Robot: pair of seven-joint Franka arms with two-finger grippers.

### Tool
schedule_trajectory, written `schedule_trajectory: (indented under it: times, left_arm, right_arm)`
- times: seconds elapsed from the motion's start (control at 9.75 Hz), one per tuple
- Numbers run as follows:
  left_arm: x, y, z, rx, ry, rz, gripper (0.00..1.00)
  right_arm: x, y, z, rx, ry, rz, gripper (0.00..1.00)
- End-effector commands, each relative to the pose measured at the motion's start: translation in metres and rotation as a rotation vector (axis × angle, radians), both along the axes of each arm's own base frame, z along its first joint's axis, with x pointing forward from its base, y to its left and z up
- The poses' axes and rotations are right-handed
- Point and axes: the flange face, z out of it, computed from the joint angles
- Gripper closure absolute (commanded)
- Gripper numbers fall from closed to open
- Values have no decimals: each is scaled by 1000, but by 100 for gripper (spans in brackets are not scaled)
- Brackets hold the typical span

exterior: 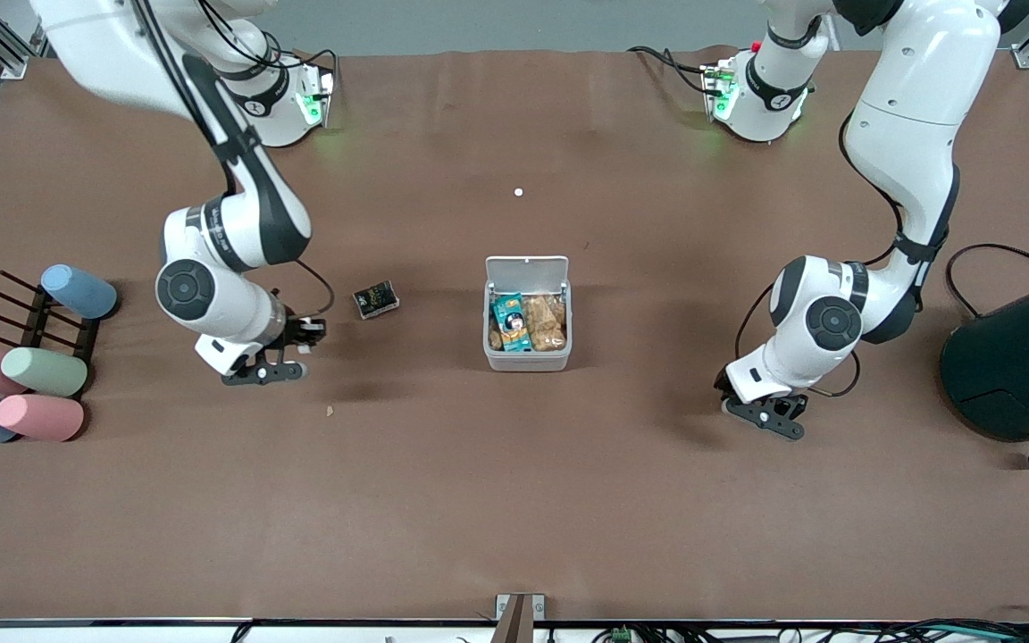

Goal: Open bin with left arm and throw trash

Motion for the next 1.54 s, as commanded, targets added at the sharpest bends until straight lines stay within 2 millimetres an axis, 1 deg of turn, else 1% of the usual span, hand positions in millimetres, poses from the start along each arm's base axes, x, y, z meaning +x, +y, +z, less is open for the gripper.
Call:
schedule_trajectory:
  times: [0.0,0.1,0.21,0.31,0.41,0.51,0.62,0.72,0.82,0.92,1.03,1.13,1.23,1.33,1.44]
  left_arm:
    - [3,1,10,11,-16,-13,100]
    - [13,-10,27,37,36,-20,100]
    - [29,-20,54,63,106,-6,100]
    - [40,-32,79,74,143,20,100]
    - [38,-57,96,81,163,48,100]
    - [32,-86,110,93,170,93,100]
    - [25,-124,126,93,155,118,100]
    - [16,-148,138,87,133,148,100]
    - [4,-173,149,77,116,189,100]
    - [-6,-194,154,64,110,208,100]
    - [-16,-215,157,46,113,209,100]
    - [-21,-223,158,39,113,240,100]
    - [-25,-230,159,32,116,238,100]
    - [-25,-231,159,30,117,241,100]
    - [-26,-231,160,29,118,240,100]
  right_arm:
    - [7,64,58,86,-2,-122,100]
    - [5,102,81,110,-37,-180,100]
    - [9,138,82,118,-43,-238,100]
    - [13,173,92,140,-64,-279,100]
    - [13,199,87,149,-67,-294,100]
    - [8,222,79,166,-85,-291,99]
    - [-2,248,74,197,-124,-305,99]
    - [-7,260,63,201,-132,-300,99]
    - [-17,274,45,184,-117,-276,98]
    - [-25,282,32,163,-109,-254,96]
    - [-33,286,17,142,-94,-240,77]
    - [-40,288,5,120,-71,-226,49]
    - [-52,292,-6,100,-52,-209,17]
    - [-53,291,-6,95,-49,-205,15]
    - [-52,285,-6,68,-18,-210,1]
